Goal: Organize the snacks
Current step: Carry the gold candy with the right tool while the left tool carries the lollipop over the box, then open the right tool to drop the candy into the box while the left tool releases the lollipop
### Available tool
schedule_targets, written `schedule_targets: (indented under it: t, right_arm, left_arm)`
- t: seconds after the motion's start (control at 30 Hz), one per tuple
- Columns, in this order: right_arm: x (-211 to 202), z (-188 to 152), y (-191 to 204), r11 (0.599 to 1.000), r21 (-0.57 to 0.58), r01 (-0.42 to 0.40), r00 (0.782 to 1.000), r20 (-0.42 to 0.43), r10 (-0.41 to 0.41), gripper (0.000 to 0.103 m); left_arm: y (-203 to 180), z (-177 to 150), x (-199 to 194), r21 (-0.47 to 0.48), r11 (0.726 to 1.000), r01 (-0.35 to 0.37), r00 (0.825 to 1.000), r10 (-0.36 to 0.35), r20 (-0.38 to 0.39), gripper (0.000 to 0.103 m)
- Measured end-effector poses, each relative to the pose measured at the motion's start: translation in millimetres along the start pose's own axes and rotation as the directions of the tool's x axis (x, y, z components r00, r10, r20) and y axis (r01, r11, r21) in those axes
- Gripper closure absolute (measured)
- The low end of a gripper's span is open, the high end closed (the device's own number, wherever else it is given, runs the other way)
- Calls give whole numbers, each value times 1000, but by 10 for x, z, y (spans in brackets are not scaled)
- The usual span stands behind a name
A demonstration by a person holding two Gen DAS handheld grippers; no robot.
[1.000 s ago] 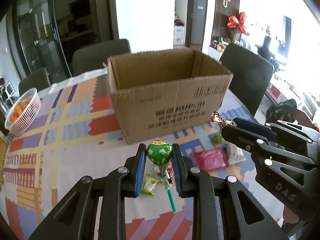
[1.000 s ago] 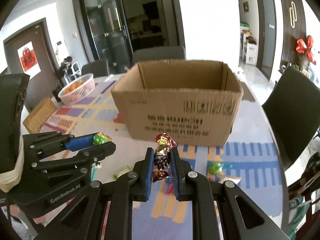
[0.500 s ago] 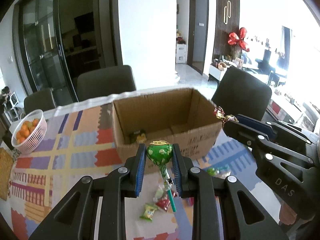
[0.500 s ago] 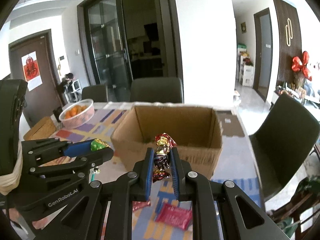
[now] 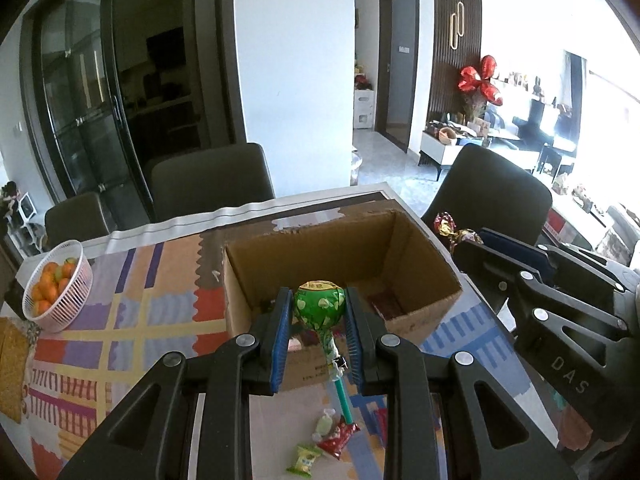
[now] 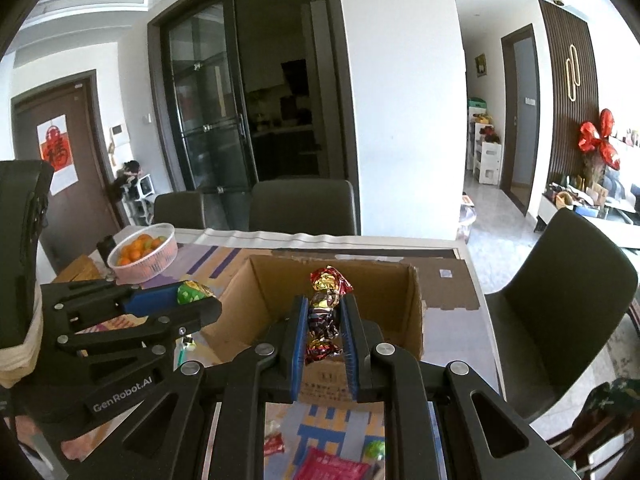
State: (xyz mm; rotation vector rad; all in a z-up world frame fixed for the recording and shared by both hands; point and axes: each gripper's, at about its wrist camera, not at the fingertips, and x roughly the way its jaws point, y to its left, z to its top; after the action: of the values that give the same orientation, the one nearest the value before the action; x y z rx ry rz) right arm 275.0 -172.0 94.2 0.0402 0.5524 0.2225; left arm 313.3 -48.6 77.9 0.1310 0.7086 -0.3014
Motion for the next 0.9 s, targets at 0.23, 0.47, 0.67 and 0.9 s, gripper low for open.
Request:
schedule_targets:
  t: [0.23, 0.47, 0.67, 0.9]
  right_arm:
    - [249, 64, -89, 1000, -5, 26, 999, -27, -26, 85]
    - [516, 64, -193, 999, -5, 35, 997, -70, -35, 85]
    - [717, 27, -257, 999, -4, 43, 994, -104, -43, 85]
    - [814, 0, -330, 996, 44, 78, 988, -134, -71, 50]
  left_arm:
    - [81, 104, 300, -12, 1000, -10, 999, 10, -34, 77]
    - [115, 111, 599, -13, 1000, -16, 997, 15, -77, 77]
    - [131, 136, 834, -9, 999, -33, 993, 32, -109, 76]
    - [143, 95, 749, 4, 995, -98, 992, 98, -84, 44]
